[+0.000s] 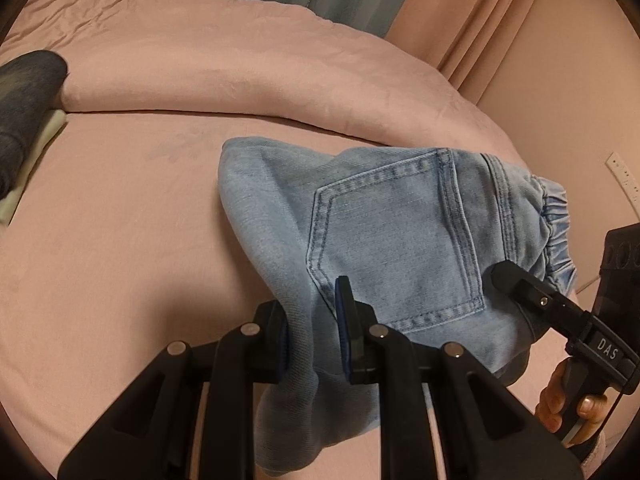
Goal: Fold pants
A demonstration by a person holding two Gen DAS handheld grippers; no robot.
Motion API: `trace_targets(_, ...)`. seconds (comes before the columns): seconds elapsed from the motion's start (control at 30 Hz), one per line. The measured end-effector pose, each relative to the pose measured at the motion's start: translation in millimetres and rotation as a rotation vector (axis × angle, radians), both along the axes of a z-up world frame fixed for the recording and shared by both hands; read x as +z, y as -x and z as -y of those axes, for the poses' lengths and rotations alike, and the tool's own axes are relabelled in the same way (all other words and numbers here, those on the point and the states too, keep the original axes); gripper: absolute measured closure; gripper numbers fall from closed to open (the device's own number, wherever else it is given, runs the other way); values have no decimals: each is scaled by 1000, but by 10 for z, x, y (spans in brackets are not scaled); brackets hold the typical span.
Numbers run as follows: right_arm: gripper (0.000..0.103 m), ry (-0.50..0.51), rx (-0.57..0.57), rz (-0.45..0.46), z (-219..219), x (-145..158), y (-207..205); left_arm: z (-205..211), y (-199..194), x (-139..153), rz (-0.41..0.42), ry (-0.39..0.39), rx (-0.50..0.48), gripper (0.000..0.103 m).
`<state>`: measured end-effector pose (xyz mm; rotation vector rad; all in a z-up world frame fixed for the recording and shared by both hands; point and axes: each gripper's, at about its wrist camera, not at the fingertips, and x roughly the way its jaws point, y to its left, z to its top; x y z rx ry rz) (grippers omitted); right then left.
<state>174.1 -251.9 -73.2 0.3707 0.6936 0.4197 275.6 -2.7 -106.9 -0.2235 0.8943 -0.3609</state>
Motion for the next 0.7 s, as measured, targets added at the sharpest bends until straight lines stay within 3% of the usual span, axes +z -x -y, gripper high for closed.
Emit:
trace_targets(0.1,54,-2,-10,-24,28,-106,-168,18,-174,-124,-23,-12,5,86)
trace_targets(0.2,52,-16,-33,-113,98,-365,-344,-28,-281,-297,-59,-17,23,84)
trace_targets(0.23,50,-16,-47,-137,123,-429,-373,-51,-291,-337,-64,-22,29,80)
trace_targets(0.27,50,-27,-64,-175,176,-517,-399,-73,-301,-373,-74,-21,31,70)
trace_targets(0.3,46,-48,-76,-208,242,-586,-433,-99,-321,-400,-84,-28,43,52)
trace_targets(0.33,42,-73,-86,-233,295,-635,-437,-149,-317,-413,-84,-35,66,44)
trace_targets(0.37,42,-115,-91,-255,367,-677,-428,-188,-304,-408,-85,-32,77,39)
trace_targets(0.43,40,-171,-106,-272,480,-664,-331,-267,-240,-338,-74,-44,99,41)
trace_targets(0.5,39,-149,-156,-259,566,-570,-214,-296,-108,-204,-25,-98,122,41)
trace_targets(0.6,38,-21,-264,-106,632,-181,122,-259,81,5,80,-154,111,35)
trace_targets(0.7,38,126,-166,33,329,107,256,-92,181,101,146,-179,67,24)
